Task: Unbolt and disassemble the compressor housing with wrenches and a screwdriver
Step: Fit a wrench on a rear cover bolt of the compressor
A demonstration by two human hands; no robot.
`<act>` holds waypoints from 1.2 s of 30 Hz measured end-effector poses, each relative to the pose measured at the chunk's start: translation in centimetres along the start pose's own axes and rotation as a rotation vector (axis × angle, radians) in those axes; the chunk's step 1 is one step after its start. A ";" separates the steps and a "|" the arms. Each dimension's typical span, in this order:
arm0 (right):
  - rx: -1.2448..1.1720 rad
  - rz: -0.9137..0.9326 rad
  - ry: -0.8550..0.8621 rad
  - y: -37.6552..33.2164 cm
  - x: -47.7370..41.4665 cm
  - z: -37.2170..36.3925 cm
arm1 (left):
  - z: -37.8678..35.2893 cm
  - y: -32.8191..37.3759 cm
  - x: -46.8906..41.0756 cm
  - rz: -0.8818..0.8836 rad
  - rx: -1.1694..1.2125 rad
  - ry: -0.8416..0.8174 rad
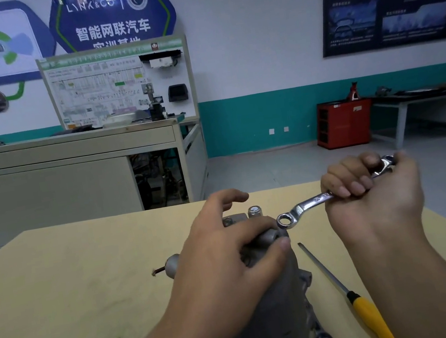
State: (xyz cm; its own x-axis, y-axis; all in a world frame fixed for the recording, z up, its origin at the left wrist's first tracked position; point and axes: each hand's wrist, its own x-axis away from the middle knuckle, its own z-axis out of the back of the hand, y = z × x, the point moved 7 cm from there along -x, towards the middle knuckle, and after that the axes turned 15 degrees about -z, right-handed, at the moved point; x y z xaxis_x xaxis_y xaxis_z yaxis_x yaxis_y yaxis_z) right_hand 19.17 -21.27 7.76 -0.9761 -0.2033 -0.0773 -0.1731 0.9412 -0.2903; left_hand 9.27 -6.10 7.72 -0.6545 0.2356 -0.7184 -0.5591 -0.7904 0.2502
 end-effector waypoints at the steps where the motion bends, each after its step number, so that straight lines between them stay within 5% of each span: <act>1: -0.001 -0.003 -0.002 0.0 0.1 -0.1 | 0.1 -0.1 -0.1 -0.021 0.026 -0.007; 9: 0.037 0.032 0.013 0.5 1.3 0.2 | 1.6 0.1 0.3 -0.189 0.277 0.020; 13: 0.003 0.042 -0.023 0.6 2.8 0.4 | 1.7 0.0 1.4 -0.124 0.206 0.030; 17: 0.066 0.132 -0.073 0.8 4.9 0.4 | 0.9 -0.6 2.0 0.050 0.168 -0.121; 23: 0.087 0.256 -0.154 0.6 6.4 -0.4 | 0.4 -0.3 1.8 0.078 0.021 -0.275; 36: 0.142 0.314 -0.191 1.9 7.6 0.8 | 0.4 -0.3 1.7 0.003 -0.011 -0.198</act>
State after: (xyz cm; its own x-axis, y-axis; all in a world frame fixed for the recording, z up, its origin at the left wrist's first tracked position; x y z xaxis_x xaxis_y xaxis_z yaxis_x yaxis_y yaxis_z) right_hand 11.56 -21.18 5.87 -0.9342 0.0298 -0.3554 0.1634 0.9215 -0.3523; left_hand 8.09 -5.22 6.66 -0.7443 0.3391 -0.5753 -0.5520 -0.7973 0.2443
